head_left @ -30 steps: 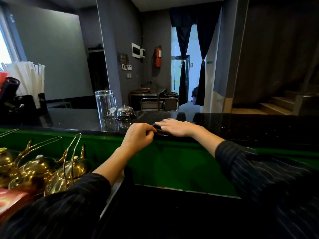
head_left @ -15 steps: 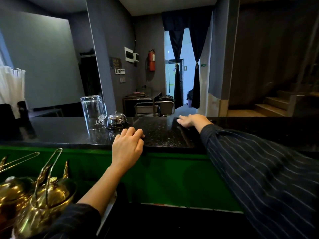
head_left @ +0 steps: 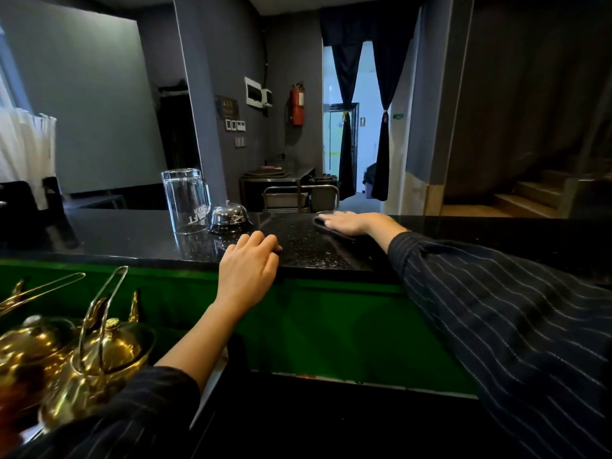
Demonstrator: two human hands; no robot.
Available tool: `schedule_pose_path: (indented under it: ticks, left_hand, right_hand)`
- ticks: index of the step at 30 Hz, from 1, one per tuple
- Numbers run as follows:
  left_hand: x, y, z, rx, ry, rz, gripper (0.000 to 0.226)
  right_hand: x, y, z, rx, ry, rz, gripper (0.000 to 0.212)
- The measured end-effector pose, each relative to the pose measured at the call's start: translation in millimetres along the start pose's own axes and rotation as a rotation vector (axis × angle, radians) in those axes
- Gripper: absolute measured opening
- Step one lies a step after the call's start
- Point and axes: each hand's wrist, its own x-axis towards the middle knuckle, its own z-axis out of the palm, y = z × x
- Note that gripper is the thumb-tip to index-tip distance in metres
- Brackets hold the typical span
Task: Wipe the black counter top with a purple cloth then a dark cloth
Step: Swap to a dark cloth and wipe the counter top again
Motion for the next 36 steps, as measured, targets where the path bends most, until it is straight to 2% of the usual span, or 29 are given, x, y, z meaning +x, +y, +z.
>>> schedule_pose_path:
  ticks: [5, 10, 17, 22, 26, 28, 31, 33, 36]
  left_hand:
    - [3, -3, 3, 0.026, -0.026, 0.022, 0.048]
    - [9, -5, 3, 0.051, -0.065, 0.06, 0.054]
    - [9, -5, 0, 0.091, -0.095, 0.069, 0.055]
    - [7, 0, -6, 0.065, -0.115, 0.022, 0.057]
    - [8, 2, -15, -0.126, -0.171, -0.066, 0.045]
    - [8, 2, -21, -0.163, -0.217, -0.064, 0.059]
    - [0, 0, -27, -0.062, -0.329, 0.016, 0.091]
    - [-7, 0, -29, 0.026, -0.39, 0.083, 0.106]
    - [-10, 2, -28, 0.076, -0.454, 0.08, 0.107]
  right_hand:
    - [-4, 37, -12, 0.021, -0.038, 0.171, 0.053]
    - [32, 23, -18, -0.007, -0.042, 0.29, 0.06]
    - [32, -68, -5, -0.022, 0.0, 0.039, 0.056]
    - [-10, -95, 17, -0.041, 0.063, -0.112, 0.053]
    - [-67, -93, 27, -0.033, 0.057, -0.294, 0.048]
    - [-95, -75, 26, -0.002, 0.029, -0.342, 0.048]
    - [-131, -41, 22, 0.048, 0.024, -0.318, 0.048]
    - [-138, -19, 20, 0.044, 0.068, -0.237, 0.047]
    - [-123, -6, 21, -0.017, 0.137, -0.048, 0.046]
